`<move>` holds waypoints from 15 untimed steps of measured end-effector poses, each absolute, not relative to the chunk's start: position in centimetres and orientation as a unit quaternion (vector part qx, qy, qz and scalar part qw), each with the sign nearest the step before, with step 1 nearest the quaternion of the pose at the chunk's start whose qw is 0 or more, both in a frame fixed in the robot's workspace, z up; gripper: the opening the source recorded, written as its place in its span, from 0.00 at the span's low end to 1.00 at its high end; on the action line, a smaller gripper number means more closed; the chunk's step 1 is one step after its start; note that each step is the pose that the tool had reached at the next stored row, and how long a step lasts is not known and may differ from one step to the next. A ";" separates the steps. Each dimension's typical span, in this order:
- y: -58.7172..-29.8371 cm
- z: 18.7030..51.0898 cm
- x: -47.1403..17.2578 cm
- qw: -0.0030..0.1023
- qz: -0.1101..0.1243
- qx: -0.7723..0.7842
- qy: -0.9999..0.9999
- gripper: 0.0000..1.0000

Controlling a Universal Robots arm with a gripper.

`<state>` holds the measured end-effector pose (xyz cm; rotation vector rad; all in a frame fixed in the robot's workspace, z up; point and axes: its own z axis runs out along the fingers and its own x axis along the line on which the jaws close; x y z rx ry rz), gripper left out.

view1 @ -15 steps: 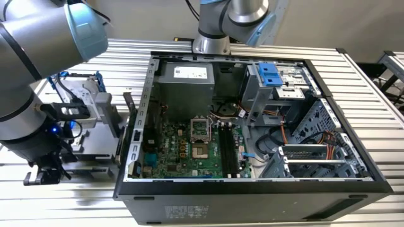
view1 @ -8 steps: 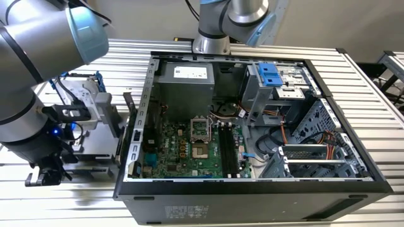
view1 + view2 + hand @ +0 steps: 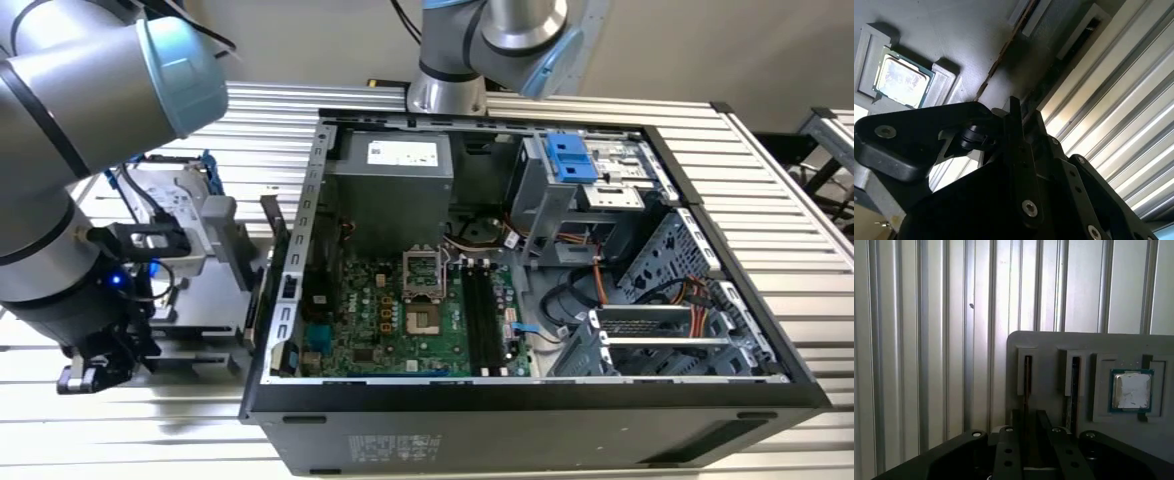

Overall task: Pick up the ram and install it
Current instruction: 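Pick up the ram and move it above insertion slot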

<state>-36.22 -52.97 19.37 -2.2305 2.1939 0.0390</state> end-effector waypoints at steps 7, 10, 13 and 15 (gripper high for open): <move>-53.1 19.4 -36.2 0.006 0.012 -0.714 0.700 1.00; -53.1 19.4 -36.2 0.006 0.012 -0.714 0.700 1.00; -53.1 19.4 -36.2 0.006 0.012 -0.714 0.700 1.00; -53.1 19.4 -36.2 0.006 0.012 -0.714 0.700 1.00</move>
